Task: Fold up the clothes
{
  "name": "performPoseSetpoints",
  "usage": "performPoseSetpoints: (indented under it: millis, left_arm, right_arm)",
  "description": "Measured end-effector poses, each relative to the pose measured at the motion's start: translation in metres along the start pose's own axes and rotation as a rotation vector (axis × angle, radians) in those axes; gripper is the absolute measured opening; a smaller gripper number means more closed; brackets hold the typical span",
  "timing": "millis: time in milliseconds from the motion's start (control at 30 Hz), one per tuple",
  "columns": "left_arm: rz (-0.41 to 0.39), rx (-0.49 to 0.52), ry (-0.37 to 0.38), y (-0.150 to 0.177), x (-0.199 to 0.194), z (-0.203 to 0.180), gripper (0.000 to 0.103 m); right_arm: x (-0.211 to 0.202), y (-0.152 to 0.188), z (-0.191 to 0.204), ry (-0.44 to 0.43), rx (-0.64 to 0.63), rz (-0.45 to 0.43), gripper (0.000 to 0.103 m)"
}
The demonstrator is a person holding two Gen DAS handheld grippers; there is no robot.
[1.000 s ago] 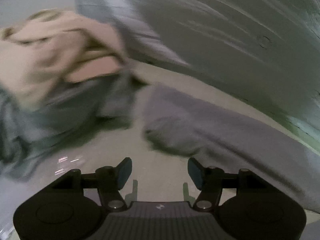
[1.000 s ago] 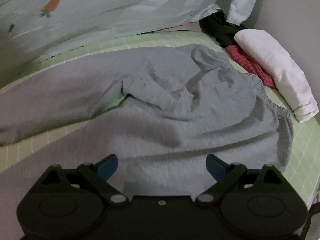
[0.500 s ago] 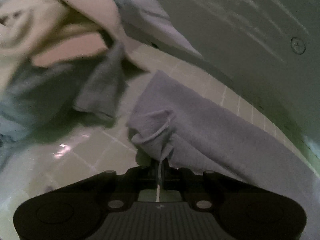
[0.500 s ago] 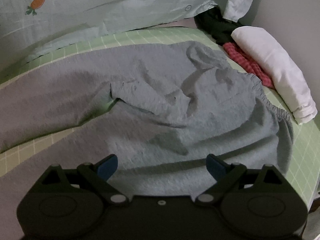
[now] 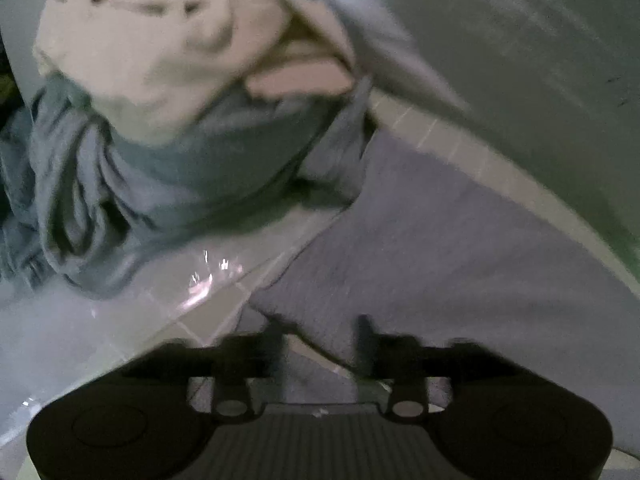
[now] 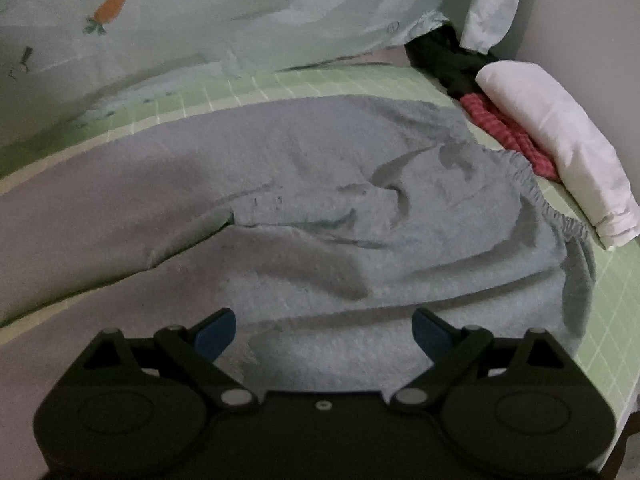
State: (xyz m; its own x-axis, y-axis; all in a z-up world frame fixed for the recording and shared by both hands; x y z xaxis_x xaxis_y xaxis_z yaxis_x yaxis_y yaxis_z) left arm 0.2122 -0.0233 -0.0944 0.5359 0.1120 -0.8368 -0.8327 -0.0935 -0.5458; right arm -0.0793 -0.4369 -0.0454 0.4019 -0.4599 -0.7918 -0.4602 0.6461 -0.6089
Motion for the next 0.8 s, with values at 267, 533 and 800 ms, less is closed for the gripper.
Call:
performPoseSetpoints:
  millis: [267,533,800]
  left_arm:
    - [-0.057,0.039,0.051,0.034,-0.060,-0.019,0.085]
    - [0.065,0.050,0.062,0.124,-0.105,-0.036,0.086]
    - [0.155,-0.042,0.073,0.190,-0.139,-0.038,0.086]
  right_arm:
    - [-0.011,0.003,-0.046,-0.036,0.071,-0.057,0.096]
    - [-0.022,0.030,-0.126,-0.021,0.114,-0.057,0.096]
    - [-0.015,0.048,-0.220,-0.094,0.320,-0.020,0.098]
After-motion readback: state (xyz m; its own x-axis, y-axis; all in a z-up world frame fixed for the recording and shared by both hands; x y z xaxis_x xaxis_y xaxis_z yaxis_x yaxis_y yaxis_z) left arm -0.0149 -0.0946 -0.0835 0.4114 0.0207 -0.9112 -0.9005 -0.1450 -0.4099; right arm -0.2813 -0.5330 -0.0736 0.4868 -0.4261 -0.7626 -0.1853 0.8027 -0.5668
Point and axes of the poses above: each gripper's, at about its wrist camera, not at the fingertips, and x roughly the way its jaws point, z to its left, y to its underside, the point moved 2 cm from there along x, roughly the way its jaws point, and after that the axes turned 9 degrees about -y, right-handed, at the moved point
